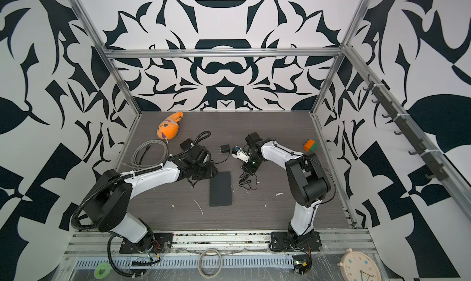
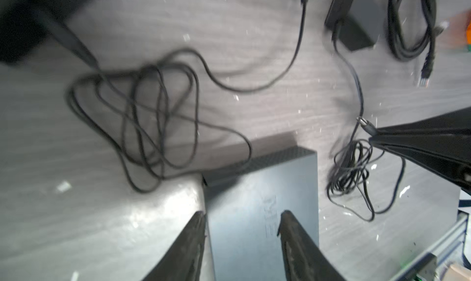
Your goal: Insert the plug into the switch port
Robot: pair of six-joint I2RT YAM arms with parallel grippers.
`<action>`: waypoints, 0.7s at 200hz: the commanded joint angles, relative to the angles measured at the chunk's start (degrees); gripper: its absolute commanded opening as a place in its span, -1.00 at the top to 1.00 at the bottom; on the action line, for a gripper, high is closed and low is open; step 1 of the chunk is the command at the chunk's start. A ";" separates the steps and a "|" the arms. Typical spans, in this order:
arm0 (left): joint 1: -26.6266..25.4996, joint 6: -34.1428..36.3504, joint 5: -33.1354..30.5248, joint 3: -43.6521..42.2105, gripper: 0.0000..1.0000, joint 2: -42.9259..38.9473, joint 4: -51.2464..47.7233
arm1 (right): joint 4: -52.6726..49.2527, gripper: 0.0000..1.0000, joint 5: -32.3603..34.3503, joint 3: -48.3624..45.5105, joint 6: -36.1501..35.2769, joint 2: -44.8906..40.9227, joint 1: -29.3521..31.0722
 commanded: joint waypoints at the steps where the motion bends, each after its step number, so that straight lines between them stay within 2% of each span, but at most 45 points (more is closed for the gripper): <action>1: -0.29 -3.66 0.50 -0.94 -0.02 0.09 -3.44 | 2.08 0.88 -0.79 -4.47 -1.18 -5.06 2.53; 37: -0.29 -4.43 0.87 0.98 -0.03 2.49 -4.33 | 4.34 0.87 -1.17 -9.45 -1.31 -6.94 5.21; 49: -0.21 -2.72 2.94 2.32 -0.02 4.45 -4.17 | 4.87 0.86 -1.39 -9.63 -1.53 -6.77 5.57; 74: -0.23 1.23 2.43 6.39 0.00 7.82 -9.37 | 6.11 0.86 -3.13 -9.64 -1.62 -7.34 6.54; 109: 0.57 3.08 2.47 8.60 0.01 9.60 -10.59 | 8.88 0.87 -3.85 -10.03 -1.04 -6.31 6.98; 140: 1.54 7.87 4.35 11.16 0.02 11.94 -11.48 | 11.54 0.88 -3.09 -10.50 -1.29 -4.57 7.03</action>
